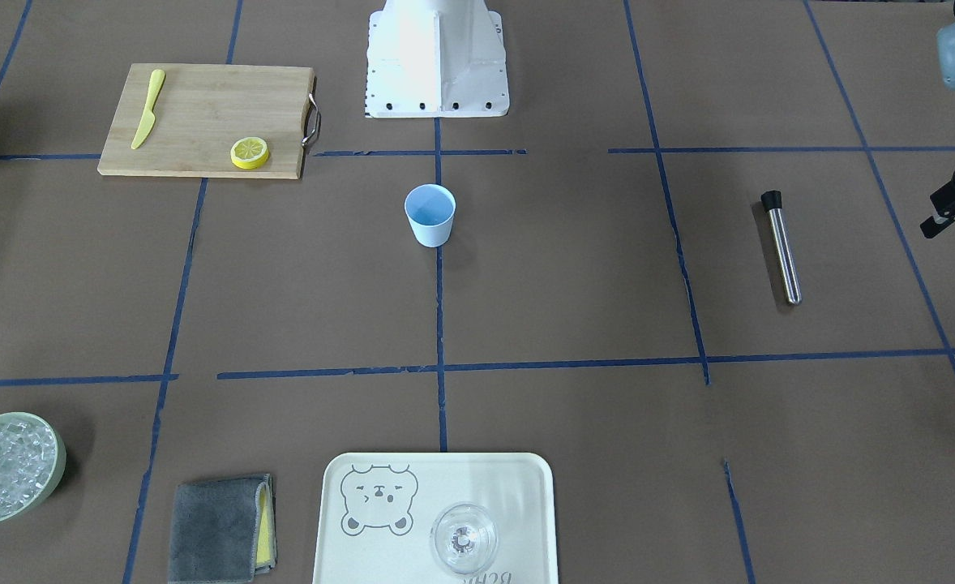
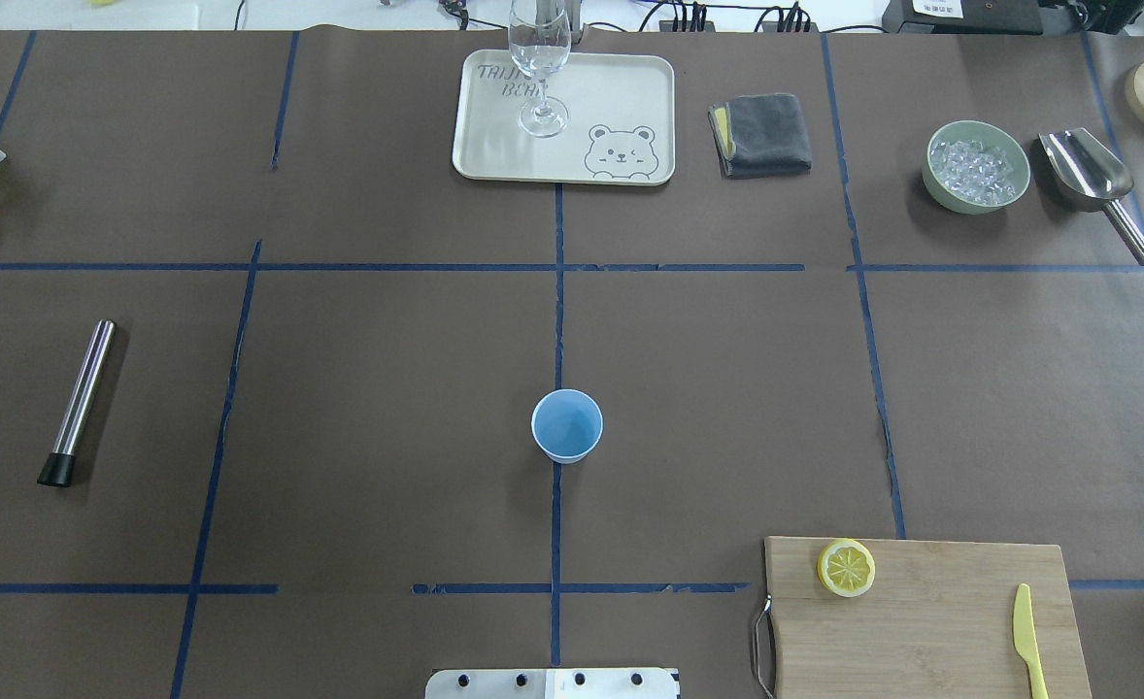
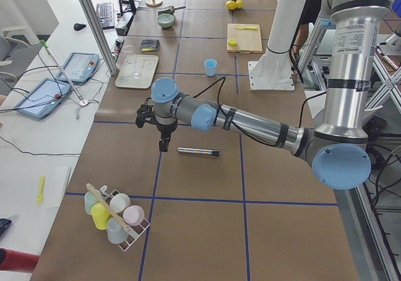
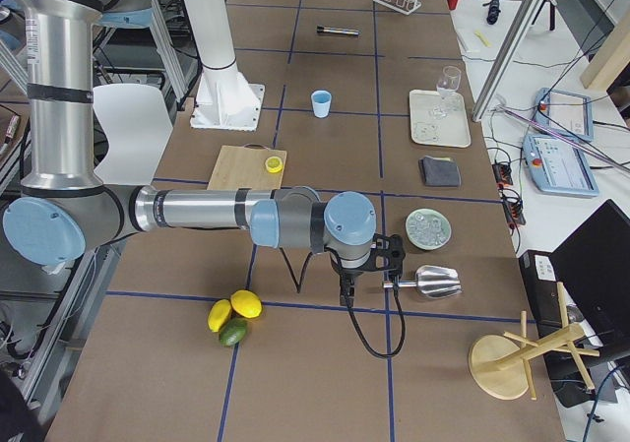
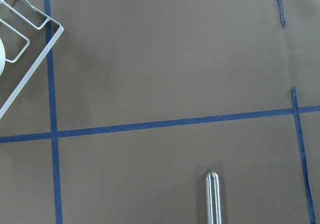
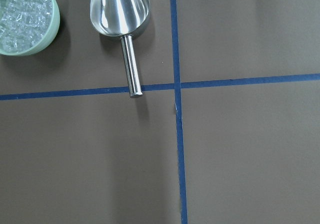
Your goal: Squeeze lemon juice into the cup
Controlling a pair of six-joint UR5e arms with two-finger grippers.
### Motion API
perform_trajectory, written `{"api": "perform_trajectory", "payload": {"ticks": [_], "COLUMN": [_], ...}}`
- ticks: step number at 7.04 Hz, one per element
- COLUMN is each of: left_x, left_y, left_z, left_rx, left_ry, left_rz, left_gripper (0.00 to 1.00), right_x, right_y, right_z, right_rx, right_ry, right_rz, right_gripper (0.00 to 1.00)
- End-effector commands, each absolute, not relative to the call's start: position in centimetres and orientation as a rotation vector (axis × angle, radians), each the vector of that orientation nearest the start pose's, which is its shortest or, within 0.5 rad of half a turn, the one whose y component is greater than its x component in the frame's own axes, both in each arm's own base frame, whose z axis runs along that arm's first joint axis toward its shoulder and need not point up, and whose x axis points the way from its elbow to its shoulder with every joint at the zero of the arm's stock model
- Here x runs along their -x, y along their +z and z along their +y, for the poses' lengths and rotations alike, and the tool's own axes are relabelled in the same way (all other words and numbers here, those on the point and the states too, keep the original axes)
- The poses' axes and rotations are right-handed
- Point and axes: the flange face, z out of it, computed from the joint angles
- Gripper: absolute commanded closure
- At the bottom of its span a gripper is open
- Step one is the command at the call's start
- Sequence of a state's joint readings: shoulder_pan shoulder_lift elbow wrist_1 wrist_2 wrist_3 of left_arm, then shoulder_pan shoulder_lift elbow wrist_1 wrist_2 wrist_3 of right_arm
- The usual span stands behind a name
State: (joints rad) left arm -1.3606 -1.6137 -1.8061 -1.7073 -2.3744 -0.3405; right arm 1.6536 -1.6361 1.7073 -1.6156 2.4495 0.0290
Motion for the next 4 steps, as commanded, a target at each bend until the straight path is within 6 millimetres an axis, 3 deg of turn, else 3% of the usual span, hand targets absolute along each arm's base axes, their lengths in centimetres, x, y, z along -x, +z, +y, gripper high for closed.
{"api": "perform_trajectory", "payload": {"ticks": [1,2,3,4], "left_x": [-4.7,-4.7,-4.6,-4.7], "left_y": [50.2,50.0,49.8,49.9], "left_z": [-51.6,-51.6,-51.5,-51.5], "left_rx": [-0.162,-0.164,-0.169,-0.170], "left_ry": [0.044,0.044,0.044,0.047], "left_rz": [0.868,0.869,0.870,0.868], "left_gripper": [0.00,0.00,0.00,0.00], "right_x": [-9.5,-9.4,-8.1,-6.6], "right_y": [61.7,60.7,58.9,58.9], "right_z": [-46.0,-46.1,-46.5,-46.7], "right_rx": [-0.054,-0.067,-0.084,-0.067], "right_ry": [0.091,0.086,0.045,0.023], "right_rz": [-0.881,-0.891,-0.890,-0.902], "right_gripper": [0.00,0.00,0.00,0.00]}}
